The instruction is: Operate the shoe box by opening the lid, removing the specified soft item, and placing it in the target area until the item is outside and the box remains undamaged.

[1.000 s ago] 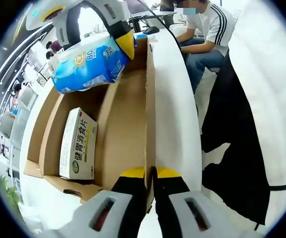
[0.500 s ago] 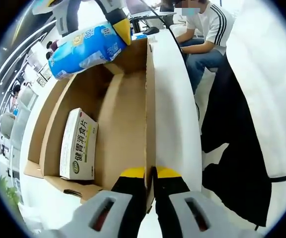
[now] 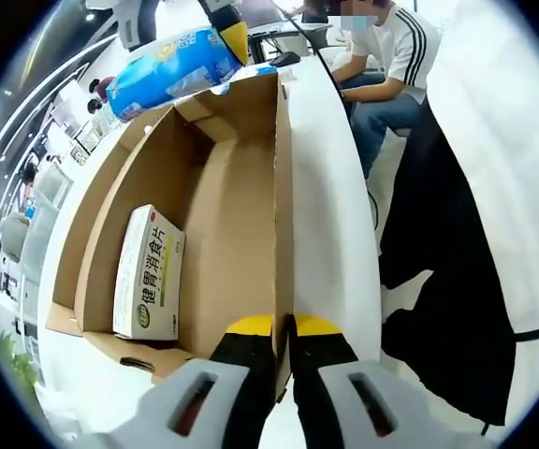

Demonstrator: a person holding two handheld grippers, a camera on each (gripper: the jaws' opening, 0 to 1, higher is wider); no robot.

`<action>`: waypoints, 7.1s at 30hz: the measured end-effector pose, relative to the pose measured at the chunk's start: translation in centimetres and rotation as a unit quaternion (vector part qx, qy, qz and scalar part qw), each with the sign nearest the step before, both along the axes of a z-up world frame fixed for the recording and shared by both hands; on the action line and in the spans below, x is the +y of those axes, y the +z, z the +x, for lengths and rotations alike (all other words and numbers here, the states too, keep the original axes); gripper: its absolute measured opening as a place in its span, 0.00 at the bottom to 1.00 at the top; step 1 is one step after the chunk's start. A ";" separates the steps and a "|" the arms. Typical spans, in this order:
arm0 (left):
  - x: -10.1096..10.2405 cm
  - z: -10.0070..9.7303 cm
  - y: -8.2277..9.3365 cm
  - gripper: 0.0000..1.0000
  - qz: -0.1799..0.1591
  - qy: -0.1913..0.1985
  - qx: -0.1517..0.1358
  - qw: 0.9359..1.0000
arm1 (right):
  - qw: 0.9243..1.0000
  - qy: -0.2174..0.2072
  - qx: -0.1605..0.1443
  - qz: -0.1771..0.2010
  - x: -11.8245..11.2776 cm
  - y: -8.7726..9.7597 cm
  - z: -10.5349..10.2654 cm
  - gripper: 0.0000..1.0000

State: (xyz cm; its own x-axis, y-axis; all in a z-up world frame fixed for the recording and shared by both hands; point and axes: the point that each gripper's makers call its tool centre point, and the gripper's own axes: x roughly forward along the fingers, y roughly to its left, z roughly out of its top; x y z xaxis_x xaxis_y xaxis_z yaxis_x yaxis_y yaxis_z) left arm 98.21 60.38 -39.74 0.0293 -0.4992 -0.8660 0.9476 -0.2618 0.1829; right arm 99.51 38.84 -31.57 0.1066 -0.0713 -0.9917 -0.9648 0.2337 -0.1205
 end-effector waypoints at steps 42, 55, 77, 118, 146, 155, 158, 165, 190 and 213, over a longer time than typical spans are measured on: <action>0.0 0.0 0.0 0.04 -0.001 0.000 0.004 1.000 | 0.997 -0.055 0.022 -0.041 -10.7 -0.4 -4.8 0.62; 0.0 0.1 -0.1 0.04 0.000 0.004 0.003 1.000 | 0.996 -0.068 0.045 -0.039 -12.1 -2.2 -5.1 0.62; 0.1 0.3 -0.4 0.04 0.001 0.014 0.004 1.000 | 0.995 -0.044 0.064 -0.056 -12.7 -4.5 -5.5 0.62; 0.0 0.1 -0.1 0.04 -0.001 0.010 0.006 1.000 | 0.996 -0.031 0.061 -0.064 -12.9 -5.5 -5.4 0.65; -0.2 0.1 0.1 0.04 -0.015 0.007 0.004 1.000 | 0.982 -0.157 -0.087 0.056 -12.8 -0.5 -5.9 0.64; -0.1 0.0 0.1 0.04 -0.015 0.004 0.007 1.000 | 0.965 -0.218 -0.120 0.085 -12.5 0.9 -5.6 0.63; -0.1 0.1 0.1 0.04 -0.016 0.006 0.010 1.000 | 0.963 -0.222 -0.125 0.087 -12.3 1.3 -5.5 0.61; -0.1 0.1 0.0 0.04 -0.017 0.008 0.009 1.000 | 0.948 -0.252 -0.155 0.115 -11.7 2.4 -4.6 0.64; -0.2 0.1 0.0 0.04 -0.013 0.010 0.016 1.000 | 0.842 -0.414 -0.280 0.204 -11.9 4.3 -3.3 0.74; -0.3 0.1 0.2 0.05 -0.026 0.013 0.017 0.999 | 0.713 -0.526 -0.371 0.277 -11.5 6.0 -1.5 0.60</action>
